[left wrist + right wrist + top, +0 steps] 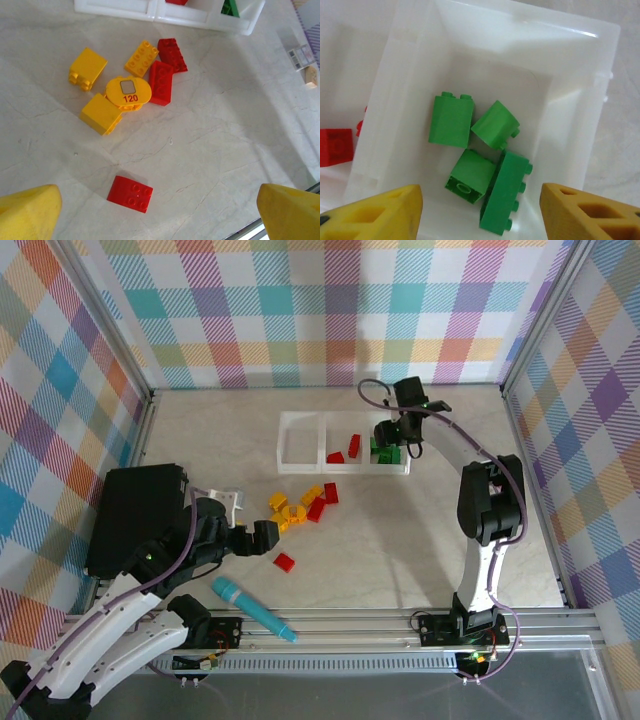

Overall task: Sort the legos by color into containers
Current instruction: Place the lego in the container, then pick up the lego from the center of the table.

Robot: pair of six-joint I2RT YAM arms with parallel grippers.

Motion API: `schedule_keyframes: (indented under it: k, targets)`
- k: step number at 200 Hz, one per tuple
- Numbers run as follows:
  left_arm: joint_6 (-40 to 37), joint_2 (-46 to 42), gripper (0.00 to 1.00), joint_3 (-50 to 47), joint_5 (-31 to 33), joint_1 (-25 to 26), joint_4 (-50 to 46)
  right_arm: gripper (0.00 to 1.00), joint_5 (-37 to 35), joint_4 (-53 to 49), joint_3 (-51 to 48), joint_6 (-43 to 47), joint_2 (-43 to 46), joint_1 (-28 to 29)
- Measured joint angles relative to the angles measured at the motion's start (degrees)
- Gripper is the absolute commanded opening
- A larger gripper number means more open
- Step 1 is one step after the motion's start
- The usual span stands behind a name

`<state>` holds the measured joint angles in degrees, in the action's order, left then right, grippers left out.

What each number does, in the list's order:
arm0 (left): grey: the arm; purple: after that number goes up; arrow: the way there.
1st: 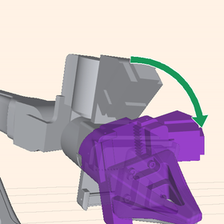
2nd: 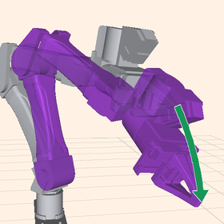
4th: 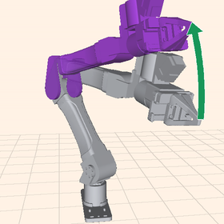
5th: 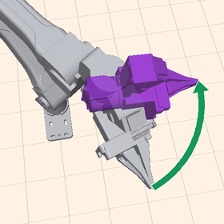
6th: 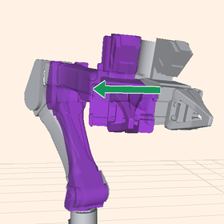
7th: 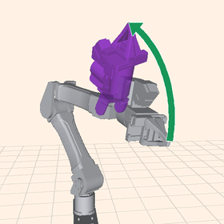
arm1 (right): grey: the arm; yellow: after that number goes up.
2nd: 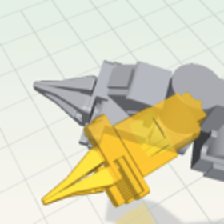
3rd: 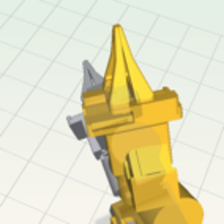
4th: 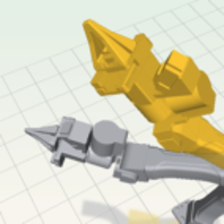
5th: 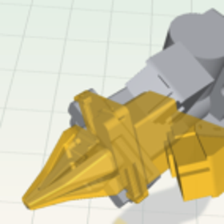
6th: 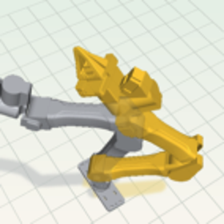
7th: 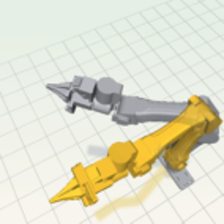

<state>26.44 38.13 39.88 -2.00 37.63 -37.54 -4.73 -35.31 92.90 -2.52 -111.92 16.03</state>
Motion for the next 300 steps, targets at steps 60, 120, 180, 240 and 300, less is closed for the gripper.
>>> schedule_keyframes:
  k: [60, 120, 180, 240, 300]
  targets:
    - [1.4, 12.9, 1.0, 1.6, 2.1, 3.9, -0.7, 0.76, 5.3, 0.3, -10.8, -10.7, 15.6, 0.0]
    - [4.7, 35.0, 1.0, 16.3, 8.8, 8.9, -1.4, 1.0, 6.3, 1.4, -26.9, -14.8, 33.7, -0.3]
    - [7.9, 60.2, 1.0, 37.6, 12.5, 12.5, -3.6, 0.99, 5.4, 2.1, -36.7, -15.2, 49.9, -1.6]
    - [11.0, 77.9, 0.85, 54.2, 15.3, 12.5, -6.3, 0.99, 5.4, 2.1, -41.3, -15.4, 55.0, -2.2]
    - [13.4, 85.9, 0.78, 62.2, 18.4, 11.7, -7.8, 0.99, 5.5, 1.8, -44.1, -15.3, 59.3, -2.2]
